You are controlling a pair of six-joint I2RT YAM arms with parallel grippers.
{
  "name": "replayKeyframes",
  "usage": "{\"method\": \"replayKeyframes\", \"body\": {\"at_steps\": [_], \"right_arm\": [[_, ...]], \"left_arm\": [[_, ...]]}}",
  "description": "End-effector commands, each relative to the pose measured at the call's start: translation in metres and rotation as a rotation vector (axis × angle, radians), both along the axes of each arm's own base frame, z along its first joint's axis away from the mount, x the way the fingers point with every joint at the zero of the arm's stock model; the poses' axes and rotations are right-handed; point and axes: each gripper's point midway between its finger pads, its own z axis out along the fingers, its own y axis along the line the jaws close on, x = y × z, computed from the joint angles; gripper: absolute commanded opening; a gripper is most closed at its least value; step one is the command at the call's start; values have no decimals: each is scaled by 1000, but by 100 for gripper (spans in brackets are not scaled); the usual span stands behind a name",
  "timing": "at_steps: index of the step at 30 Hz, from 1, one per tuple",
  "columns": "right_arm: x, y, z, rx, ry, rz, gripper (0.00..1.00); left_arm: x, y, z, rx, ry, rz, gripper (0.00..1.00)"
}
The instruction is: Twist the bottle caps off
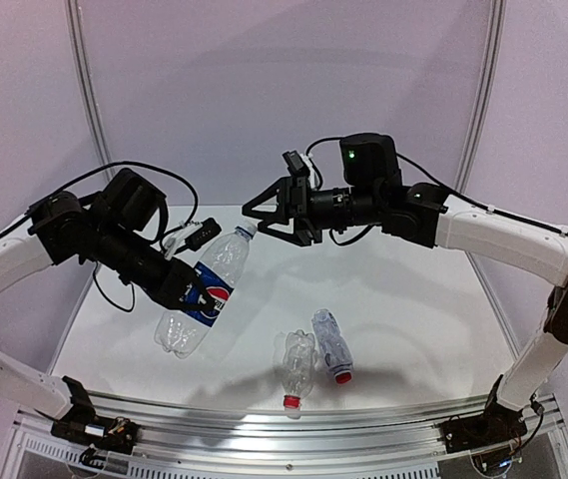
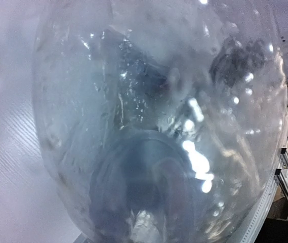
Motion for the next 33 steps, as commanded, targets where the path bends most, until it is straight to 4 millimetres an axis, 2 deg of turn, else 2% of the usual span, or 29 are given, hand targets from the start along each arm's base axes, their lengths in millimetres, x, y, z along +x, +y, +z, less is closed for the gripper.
{"method": "replayKeyframes", "body": {"at_steps": [1, 3, 4, 9, 15, 27, 33], "right_arm": [[13, -12, -32, -132, 84, -109, 72], [16, -13, -34, -141, 95, -133, 81], [18, -15, -36, -153, 102, -150, 82], [27, -21, -56, -249, 177, -224, 80], [32, -21, -65, -265, 233, -265, 66], [37, 2, -57, -207, 243, -213, 57], [36, 5, -62, -209, 261, -201, 40]], "left_arm": [[21, 12, -24, 195, -84, 72, 0], [24, 9, -28, 227, -92, 74, 0], [25, 7, -29, 240, -102, 77, 0], [34, 1, -33, 280, -134, 121, 0], [41, -1, -31, 286, -164, 160, 0], [40, -5, -37, 319, -179, 139, 0], [44, -6, -35, 319, -192, 153, 0]]}}
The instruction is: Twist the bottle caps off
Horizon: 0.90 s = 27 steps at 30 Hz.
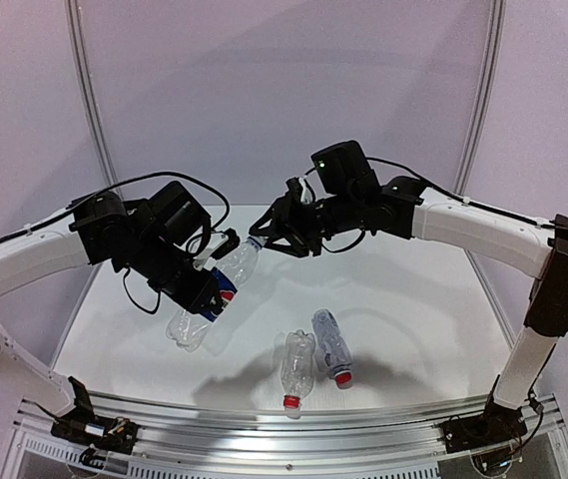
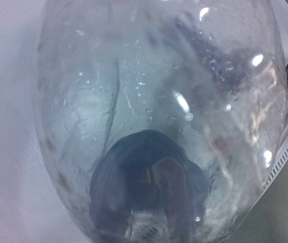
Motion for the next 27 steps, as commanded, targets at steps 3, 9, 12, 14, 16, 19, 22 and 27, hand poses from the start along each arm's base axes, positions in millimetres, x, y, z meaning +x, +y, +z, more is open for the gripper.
{"method": "replayKeyframes", "body": {"at_steps": [3, 9, 12, 14, 16, 19, 22, 27], "right_arm": [[-3, 10, -1, 20, 17, 38, 33], [-10, 7, -5, 19, 11, 74, 9], [-20, 7, 4, 67, -88, 178, 0], [-28, 1, 13, 107, -185, 248, 0], [-32, -10, 13, 124, -238, 270, 0], [-35, -23, 15, 169, -282, 279, 0], [-38, -24, 18, 184, -301, 292, 0], [-38, -23, 24, 193, -298, 292, 16]], "left_arm": [[7, -8, 12, -17, -35, 3, 0], [6, -15, 13, -24, -24, -29, 0], [-8, -27, 18, -110, 39, -118, 0], [-24, -37, 25, -228, 131, -194, 0], [-39, -48, 45, -420, 228, -279, 0], [-53, -48, 75, -612, 294, -352, 0], [-58, -44, 93, -696, 320, -385, 0], [-55, -46, 94, -687, 327, -385, 0]]}}
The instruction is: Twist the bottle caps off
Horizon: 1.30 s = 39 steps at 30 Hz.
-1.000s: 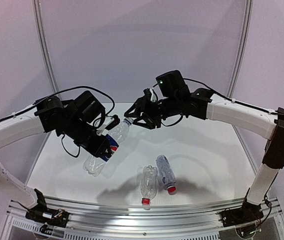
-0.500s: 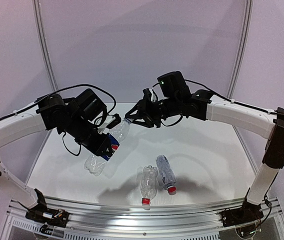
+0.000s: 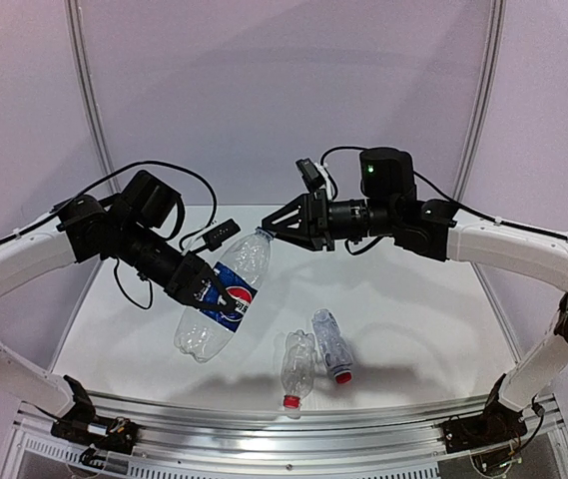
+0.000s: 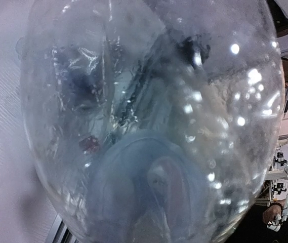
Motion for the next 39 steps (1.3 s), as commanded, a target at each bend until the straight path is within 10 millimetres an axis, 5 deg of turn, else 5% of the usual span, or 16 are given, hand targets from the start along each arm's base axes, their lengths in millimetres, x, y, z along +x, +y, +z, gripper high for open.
{"method": "replayKeyframes", "body": {"at_steps": [1, 12, 15, 16, 26, 39], "right_arm": [[1, -2, -18, -62, -18, 12, 21], [23, -28, 3, -148, 72, -219, 70], [24, -33, 8, -135, 101, -255, 95], [25, -34, 10, -131, 106, -262, 97], [40, -46, 15, -117, 189, -406, 97], [41, -12, 14, -145, 219, -372, 71]], "left_arm": [[-4, -12, 41, -160, -51, -74, 0], [42, 18, -6, 255, -267, 140, 0], [44, 16, -10, 294, -300, 146, 0], [44, 14, -10, 298, -306, 148, 0], [53, 15, -14, 383, -389, 186, 0], [53, 17, -24, 484, -449, 191, 0]]}}
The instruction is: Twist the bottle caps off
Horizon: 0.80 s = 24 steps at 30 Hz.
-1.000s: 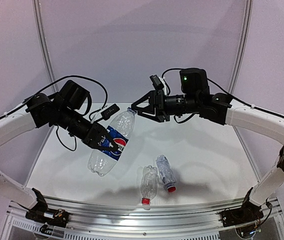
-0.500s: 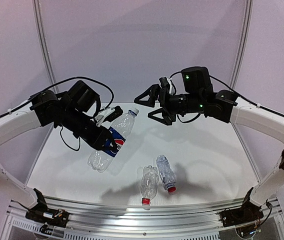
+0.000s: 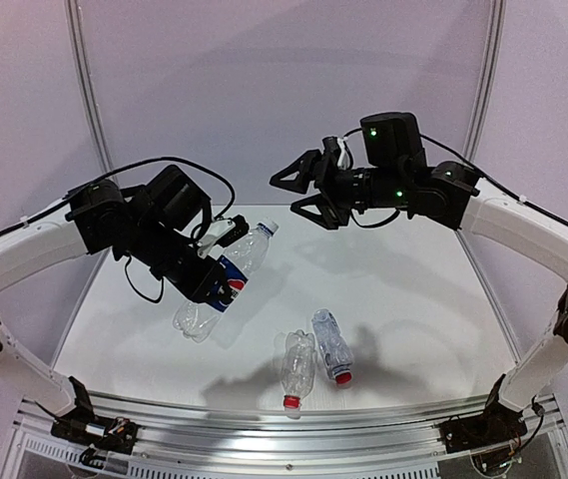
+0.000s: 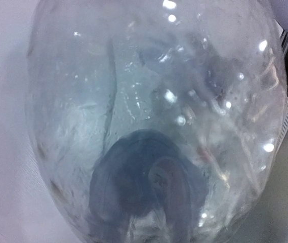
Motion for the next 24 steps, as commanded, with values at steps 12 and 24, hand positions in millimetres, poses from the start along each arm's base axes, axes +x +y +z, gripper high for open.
{"method": "replayKeyframes", "body": {"at_steps": [12, 24], "right_arm": [[-4, 25, -49, -118, 152, 9, 61], [-11, 39, -57, -115, 176, 61, 50]], "left_arm": [[5, 3, 5, 60, -74, 24, 0], [4, 1, 6, 66, -86, 18, 0]]}}
